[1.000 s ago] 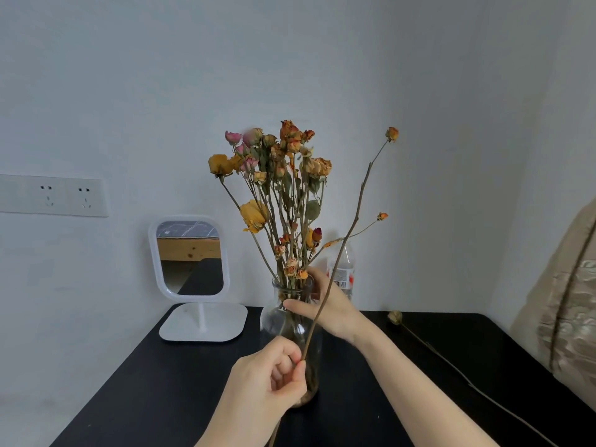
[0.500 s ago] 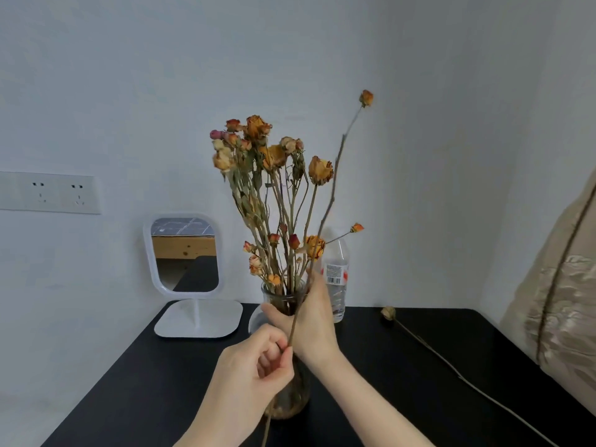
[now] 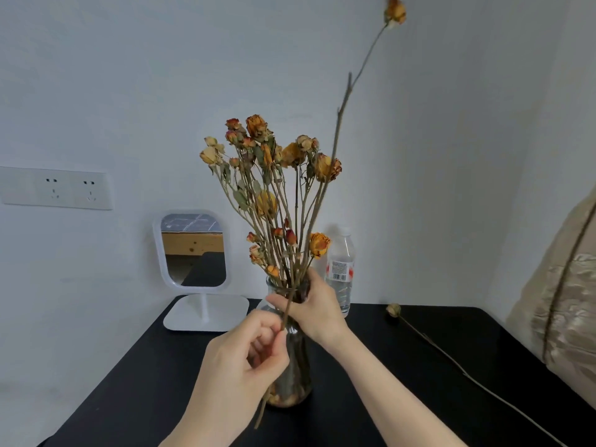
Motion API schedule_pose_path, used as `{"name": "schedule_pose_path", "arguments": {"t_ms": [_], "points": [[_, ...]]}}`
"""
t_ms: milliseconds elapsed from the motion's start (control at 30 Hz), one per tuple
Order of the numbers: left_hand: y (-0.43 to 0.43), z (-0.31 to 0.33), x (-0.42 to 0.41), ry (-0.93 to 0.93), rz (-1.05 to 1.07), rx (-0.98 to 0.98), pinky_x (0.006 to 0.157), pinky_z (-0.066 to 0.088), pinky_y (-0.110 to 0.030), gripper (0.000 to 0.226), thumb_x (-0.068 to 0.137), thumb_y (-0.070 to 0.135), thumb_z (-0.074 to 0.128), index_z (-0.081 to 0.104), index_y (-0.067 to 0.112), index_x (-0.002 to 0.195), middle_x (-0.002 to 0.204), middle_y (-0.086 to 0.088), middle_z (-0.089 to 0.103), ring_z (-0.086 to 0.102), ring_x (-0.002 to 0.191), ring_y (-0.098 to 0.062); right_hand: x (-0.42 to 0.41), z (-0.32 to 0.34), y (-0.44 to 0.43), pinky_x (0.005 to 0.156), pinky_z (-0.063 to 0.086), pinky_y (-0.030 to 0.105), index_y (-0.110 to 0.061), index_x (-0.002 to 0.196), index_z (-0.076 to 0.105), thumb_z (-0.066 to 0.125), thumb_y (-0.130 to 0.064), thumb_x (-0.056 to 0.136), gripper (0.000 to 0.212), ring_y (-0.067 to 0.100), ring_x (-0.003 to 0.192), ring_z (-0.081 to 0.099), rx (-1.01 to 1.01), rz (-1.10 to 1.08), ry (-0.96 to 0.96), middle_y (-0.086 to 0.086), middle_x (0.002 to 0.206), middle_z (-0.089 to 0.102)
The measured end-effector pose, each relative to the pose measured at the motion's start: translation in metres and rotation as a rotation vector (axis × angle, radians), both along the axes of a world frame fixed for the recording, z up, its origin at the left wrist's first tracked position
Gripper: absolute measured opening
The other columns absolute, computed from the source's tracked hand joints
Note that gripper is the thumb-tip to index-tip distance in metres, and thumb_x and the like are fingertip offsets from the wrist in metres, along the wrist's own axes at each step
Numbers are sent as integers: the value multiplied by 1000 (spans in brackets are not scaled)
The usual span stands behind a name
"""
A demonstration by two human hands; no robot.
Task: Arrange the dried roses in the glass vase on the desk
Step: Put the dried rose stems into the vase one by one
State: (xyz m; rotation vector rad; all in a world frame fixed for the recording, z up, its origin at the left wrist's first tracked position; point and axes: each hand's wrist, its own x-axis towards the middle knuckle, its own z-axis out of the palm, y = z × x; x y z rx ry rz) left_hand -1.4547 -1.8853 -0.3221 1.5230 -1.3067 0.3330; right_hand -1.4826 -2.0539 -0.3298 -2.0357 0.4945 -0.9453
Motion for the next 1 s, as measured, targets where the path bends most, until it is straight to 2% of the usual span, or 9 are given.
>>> {"name": "schedule_pose_path", "arguments": {"t_ms": [67, 167, 267, 367, 467, 600, 700, 867, 1000], "points": [[1, 2, -5, -22, -33, 10, 51, 40, -5, 46, 73, 1, 71, 49, 41, 74, 62, 14, 55, 51, 51, 1, 4, 0, 3, 68, 46, 4, -21, 108, 52, 79, -38, 69, 50, -12, 83, 60, -35, -57, -7, -16, 94, 66], [-1, 6, -9, -28, -67, 25, 52, 39, -4, 43, 74, 3, 70, 48, 40, 74, 58, 18, 52, 52, 54, 2, 8, 1, 6, 78, 54, 24, -13, 107, 51, 80, -40, 66, 58, 6, 88, 64, -32, -130, -31, -5, 97, 67], [-4, 12, -11, -52, -66, 19, 52, 37, -2, 45, 75, 4, 70, 46, 42, 76, 51, 22, 46, 52, 56, 5, 10, 0, 9, 84, 53, 39, -13, 105, 46, 79, -44, 64, 62, 20, 96, 62, -11, -179, -21, 4, 101, 63], [-9, 18, -9, -66, -75, 17, 53, 37, -2, 44, 77, 5, 69, 45, 43, 78, 55, 20, 50, 53, 58, 6, 11, 2, 15, 92, 47, 48, -18, 98, 46, 70, -47, 65, 50, 31, 102, 58, 62, -200, -81, 15, 106, 59], [-12, 20, -5, -35, -72, 11, 53, 38, -5, 36, 79, 10, 66, 48, 41, 77, 58, 14, 51, 51, 57, 0, 9, 2, 10, 96, 45, 42, -13, 118, 45, 69, -42, 71, 59, 22, 109, 56, -28, -187, -49, 7, 114, 58], [-11, 16, 2, 21, -62, 17, 51, 38, -7, 32, 80, 11, 65, 51, 40, 74, 67, 12, 56, 50, 55, -3, -2, -2, 1, 89, 48, 19, -32, 119, 43, 75, -18, 71, 59, 0, 101, 61, 109, 87, -61, -8, 109, 65], [-9, 12, 5, 30, -32, 27, 51, 39, -6, 35, 79, 9, 66, 51, 40, 74, 71, 12, 58, 53, 56, -2, -4, -5, -5, 91, 46, 20, -19, 123, 48, 77, -17, 73, 58, 3, 101, 61, 153, 125, -31, -5, 110, 66], [-11, 12, 7, 15, 12, 34, 52, 42, -6, 35, 77, 11, 68, 50, 42, 74, 81, 12, 60, 56, 62, -4, -3, -6, -3, 79, 44, 11, -20, 117, 53, 79, -28, 68, 56, -2, 96, 59, 90, 36, -13, -10, 105, 65], [-12, 11, 9, 17, 20, 32, 52, 42, -6, 34, 77, 11, 68, 50, 40, 74, 80, 13, 60, 57, 63, -4, 1, -7, 1, 87, 51, 27, -19, 109, 58, 79, -27, 65, 49, 6, 96, 61, 15, -2, -32, -3, 103, 66]]}}
